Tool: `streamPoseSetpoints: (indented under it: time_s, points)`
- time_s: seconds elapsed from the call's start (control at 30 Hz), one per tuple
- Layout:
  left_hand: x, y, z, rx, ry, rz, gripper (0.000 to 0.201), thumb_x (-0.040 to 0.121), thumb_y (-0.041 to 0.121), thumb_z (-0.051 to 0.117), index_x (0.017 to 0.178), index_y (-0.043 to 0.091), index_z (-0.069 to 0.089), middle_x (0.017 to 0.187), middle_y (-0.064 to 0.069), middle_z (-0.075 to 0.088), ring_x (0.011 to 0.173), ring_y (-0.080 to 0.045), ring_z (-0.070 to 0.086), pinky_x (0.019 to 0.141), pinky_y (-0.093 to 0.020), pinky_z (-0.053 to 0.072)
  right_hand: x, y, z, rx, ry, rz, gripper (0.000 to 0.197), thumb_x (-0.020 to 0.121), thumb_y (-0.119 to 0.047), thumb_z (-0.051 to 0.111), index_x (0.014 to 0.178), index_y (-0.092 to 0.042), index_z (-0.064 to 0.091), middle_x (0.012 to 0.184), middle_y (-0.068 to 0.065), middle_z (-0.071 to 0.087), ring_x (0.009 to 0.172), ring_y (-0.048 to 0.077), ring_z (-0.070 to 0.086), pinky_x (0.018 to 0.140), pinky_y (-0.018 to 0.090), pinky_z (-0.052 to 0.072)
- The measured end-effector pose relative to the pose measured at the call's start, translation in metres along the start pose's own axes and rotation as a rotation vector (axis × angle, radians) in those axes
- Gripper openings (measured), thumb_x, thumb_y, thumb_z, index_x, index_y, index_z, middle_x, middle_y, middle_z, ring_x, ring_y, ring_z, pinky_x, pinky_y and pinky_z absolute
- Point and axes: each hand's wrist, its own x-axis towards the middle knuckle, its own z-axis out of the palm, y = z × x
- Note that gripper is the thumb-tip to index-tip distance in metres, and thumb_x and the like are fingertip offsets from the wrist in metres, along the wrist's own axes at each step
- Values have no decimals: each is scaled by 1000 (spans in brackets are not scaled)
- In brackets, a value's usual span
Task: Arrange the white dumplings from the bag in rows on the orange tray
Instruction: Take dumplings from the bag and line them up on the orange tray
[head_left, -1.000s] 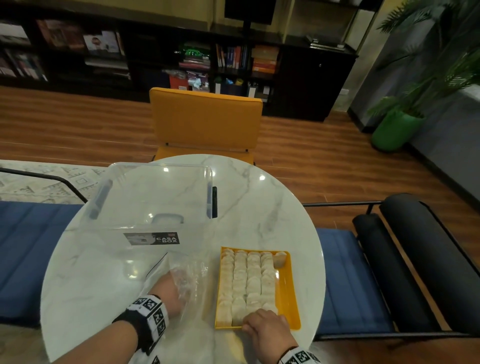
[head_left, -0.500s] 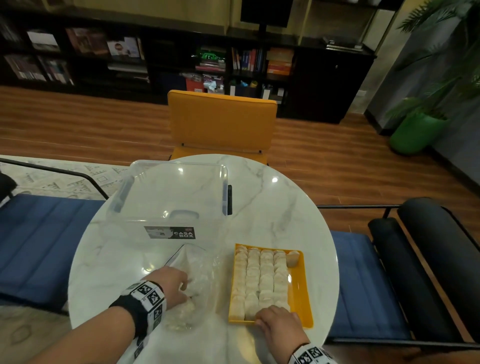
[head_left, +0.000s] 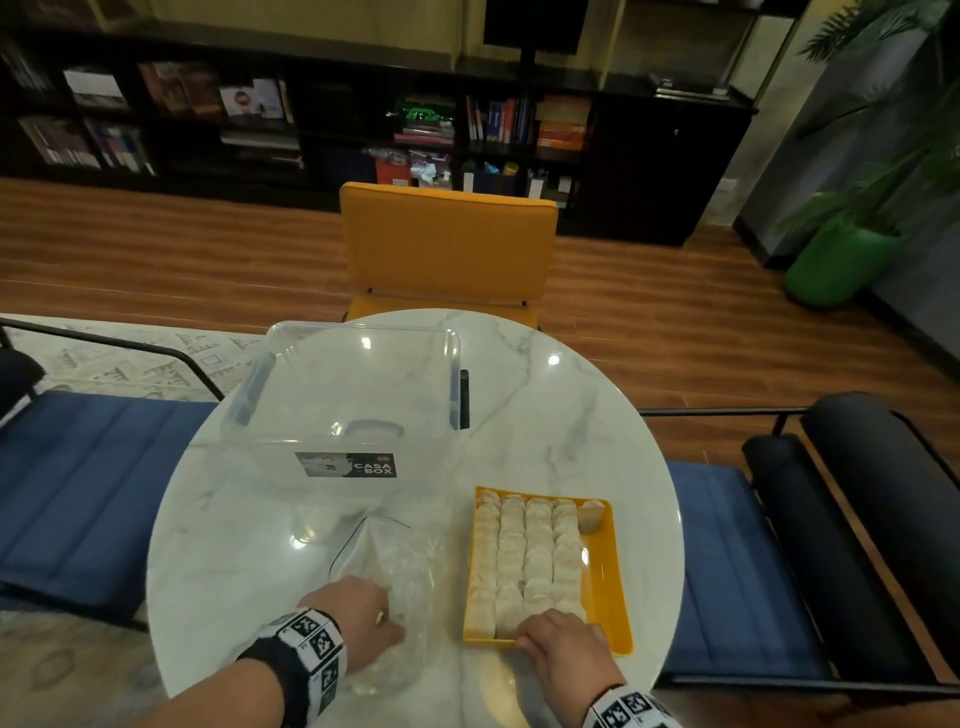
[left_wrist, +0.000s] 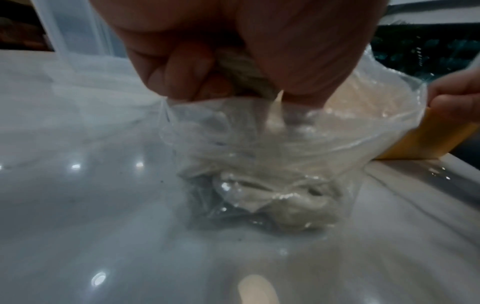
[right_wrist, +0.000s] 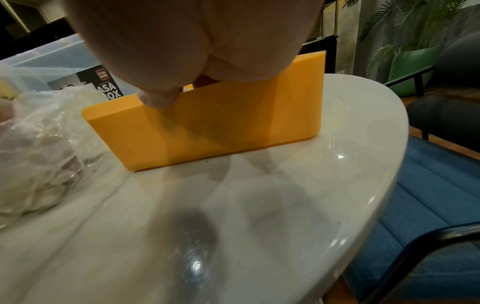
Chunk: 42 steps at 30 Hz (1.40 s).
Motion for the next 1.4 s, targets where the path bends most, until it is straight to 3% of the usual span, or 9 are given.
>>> streamPoseSetpoints:
  time_s: [0.13, 0.3, 0.43, 0.6, 0.77, 0.93, 1.1, 1.23, 1.4]
  points:
    - [-3, 4, 2, 35, -15, 9, 40, 72, 57, 72, 99, 28, 65, 96, 11, 56, 86, -12, 57, 80, -25, 49, 0, 0, 0, 18, 31, -7, 33, 103, -45, 33, 125, -33, 55, 128, -7, 54, 124, 16, 45, 86, 36, 23]
    - [-2, -2, -3, -143, 24, 26, 9, 82, 38, 61, 82, 31, 57, 92, 12, 58, 87, -8, 61, 77, -20, 48, -2, 0, -2, 44, 45, -15, 32, 103, -44, 35, 125, -34, 55, 127, -8, 54, 123, 15, 45, 88, 35, 25]
    - [0, -10, -19, -346, 116, 0, 15, 90, 37, 55, 76, 33, 51, 89, 12, 58, 79, -3, 58, 65, -16, 41, -2, 0, -3, 48, 44, -19, 32, 102, -46, 35, 124, -34, 55, 127, -8, 55, 123, 15, 45, 94, 37, 28]
    - [3, -24, -44, -842, 240, -151, 18, 86, 29, 65, 85, 13, 56, 72, -9, 70, 53, -16, 57, 51, -27, 47, -4, 1, -5, 79, 59, -33, 31, 100, -49, 38, 122, -35, 55, 125, -11, 55, 123, 12, 46, 90, 35, 28]
    - [-9, -7, -76, -1329, 384, -76, 15, 89, 9, 64, 102, 16, 59, 84, -16, 75, 59, -23, 58, 53, -32, 49, -11, 0, -16, 145, 134, -93, 33, 98, -53, 40, 123, -38, 55, 113, -24, 46, 122, 4, 45, 97, 33, 28]
    - [-11, 64, -91, -1475, 191, 71, 11, 90, 12, 66, 97, 6, 60, 91, -13, 76, 70, -25, 66, 56, -29, 51, -14, -11, -54, 380, 286, -167, 32, 87, -66, 40, 107, -46, 56, 107, -27, 57, 105, -7, 51, 99, 29, 38]
    - [0, 129, -93, -1644, 40, 85, 19, 85, 17, 73, 87, 10, 55, 80, -19, 71, 77, -34, 67, 53, -29, 55, -15, -35, -105, 729, 501, -161, 35, 76, -44, 77, 105, -37, 59, 93, -15, 63, 85, 2, 58, 74, 14, 46]
    - [0, 150, -98, -1645, -21, 134, 25, 84, 24, 74, 89, 9, 55, 79, -12, 71, 80, -29, 72, 74, -36, 60, -13, -27, -123, 788, 626, -83, 8, 89, -33, 69, 93, -32, 63, 80, -6, 66, 72, 5, 59, 66, 17, 46]
    - [2, 151, -96, -1609, -47, 200, 14, 87, 15, 71, 97, 10, 65, 79, -5, 73, 84, -31, 74, 64, -27, 59, -15, -12, -136, 890, 678, -61, 9, 94, -25, 64, 87, -30, 66, 77, -7, 69, 71, 2, 61, 64, 11, 46]
